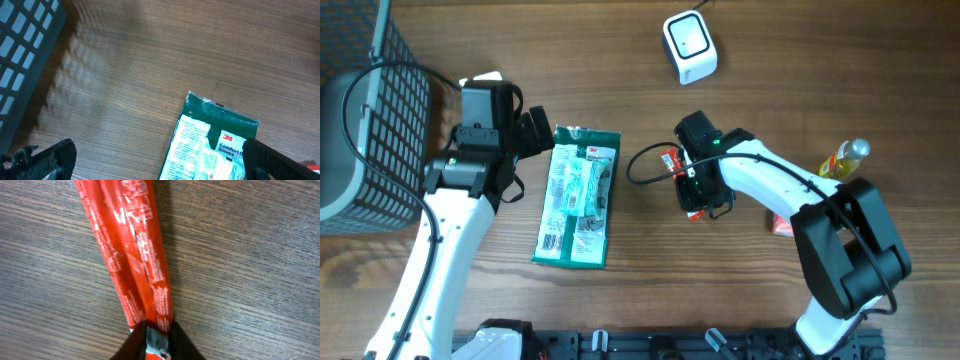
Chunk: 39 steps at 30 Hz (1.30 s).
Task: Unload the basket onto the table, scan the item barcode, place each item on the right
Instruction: 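Lift the sachet and swing it toward the white scanner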
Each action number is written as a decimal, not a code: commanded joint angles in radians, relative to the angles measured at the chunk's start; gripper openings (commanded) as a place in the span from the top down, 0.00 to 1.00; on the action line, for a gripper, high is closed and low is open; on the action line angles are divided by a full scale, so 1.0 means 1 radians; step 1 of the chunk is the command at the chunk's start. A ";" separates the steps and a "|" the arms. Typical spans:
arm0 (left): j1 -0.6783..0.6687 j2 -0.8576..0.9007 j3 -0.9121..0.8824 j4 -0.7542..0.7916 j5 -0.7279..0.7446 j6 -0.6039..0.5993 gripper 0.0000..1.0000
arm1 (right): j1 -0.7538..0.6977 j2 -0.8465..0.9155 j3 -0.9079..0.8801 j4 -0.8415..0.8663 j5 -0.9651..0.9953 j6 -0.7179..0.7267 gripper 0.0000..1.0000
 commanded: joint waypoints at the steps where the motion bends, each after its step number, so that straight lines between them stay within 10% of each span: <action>1: 0.004 -0.003 0.011 0.003 -0.006 -0.016 0.00 | 0.023 0.008 -0.023 0.010 0.079 0.043 0.88; 11: 0.004 -0.003 0.011 0.003 -0.006 -0.016 0.00 | 0.024 -0.231 0.005 0.010 0.148 -0.067 0.96; 21: 0.004 -0.003 0.011 0.003 -0.006 -0.016 0.00 | 0.024 -0.564 0.003 -0.101 -0.124 -0.729 0.96; 39: 0.004 -0.003 0.011 0.003 -0.006 -0.016 0.00 | 0.024 -0.093 -0.113 0.172 -0.104 -0.610 0.95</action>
